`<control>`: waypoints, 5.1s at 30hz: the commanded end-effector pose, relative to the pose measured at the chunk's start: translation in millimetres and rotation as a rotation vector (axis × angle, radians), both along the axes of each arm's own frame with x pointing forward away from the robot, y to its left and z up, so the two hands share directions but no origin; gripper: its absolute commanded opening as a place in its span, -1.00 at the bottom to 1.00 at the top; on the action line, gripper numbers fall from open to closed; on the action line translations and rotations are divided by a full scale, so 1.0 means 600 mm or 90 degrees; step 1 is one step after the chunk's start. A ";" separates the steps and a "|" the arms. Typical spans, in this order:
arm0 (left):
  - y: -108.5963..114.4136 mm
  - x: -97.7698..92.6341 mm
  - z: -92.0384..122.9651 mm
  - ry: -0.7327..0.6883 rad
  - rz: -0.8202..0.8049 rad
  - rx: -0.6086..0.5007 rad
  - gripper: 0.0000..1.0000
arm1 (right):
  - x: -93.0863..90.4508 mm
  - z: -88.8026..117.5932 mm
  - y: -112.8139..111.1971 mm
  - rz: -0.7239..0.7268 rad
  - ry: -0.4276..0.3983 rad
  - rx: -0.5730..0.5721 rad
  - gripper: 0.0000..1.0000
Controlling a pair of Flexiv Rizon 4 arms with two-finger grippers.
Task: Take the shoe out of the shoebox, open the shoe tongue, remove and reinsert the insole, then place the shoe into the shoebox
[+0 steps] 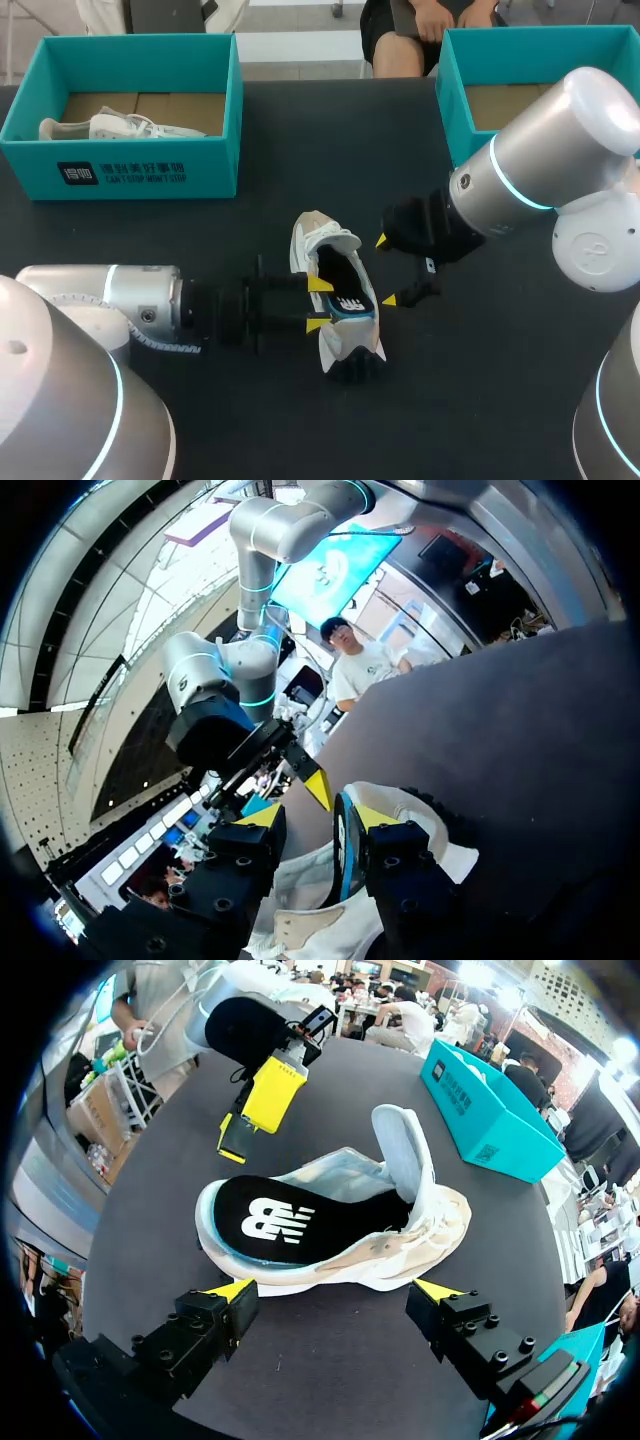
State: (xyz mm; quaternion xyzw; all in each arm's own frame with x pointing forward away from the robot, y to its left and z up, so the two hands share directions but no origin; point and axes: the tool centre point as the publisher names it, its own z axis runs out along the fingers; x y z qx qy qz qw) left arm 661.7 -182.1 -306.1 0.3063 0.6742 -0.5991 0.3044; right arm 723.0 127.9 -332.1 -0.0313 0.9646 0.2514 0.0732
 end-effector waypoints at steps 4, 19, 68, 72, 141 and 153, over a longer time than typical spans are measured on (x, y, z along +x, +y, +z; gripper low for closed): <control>0.022 -0.001 0.012 0.000 -0.003 0.021 -0.15 | -0.002 -0.001 0.001 -0.002 -0.002 -0.001 1.00; 0.034 0.027 0.055 0.027 -0.126 0.123 0.00 | -0.002 -0.001 0.001 -0.002 -0.002 -0.001 1.00; 0.055 0.094 0.101 0.068 -0.253 0.267 1.00 | -0.008 0.056 -0.121 0.042 0.055 -0.013 1.00; 0.064 0.102 0.110 0.072 -0.278 0.306 1.00 | 0.000 0.083 -0.152 0.046 0.049 -0.018 1.00; -0.043 0.055 -0.028 -0.117 -0.397 0.732 -1.00 | 0.001 0.195 -0.241 0.047 0.027 -0.017 1.00; -0.044 0.062 -0.106 -0.156 -0.349 0.793 -1.00 | 0.001 0.195 -0.241 0.047 0.027 -0.017 1.00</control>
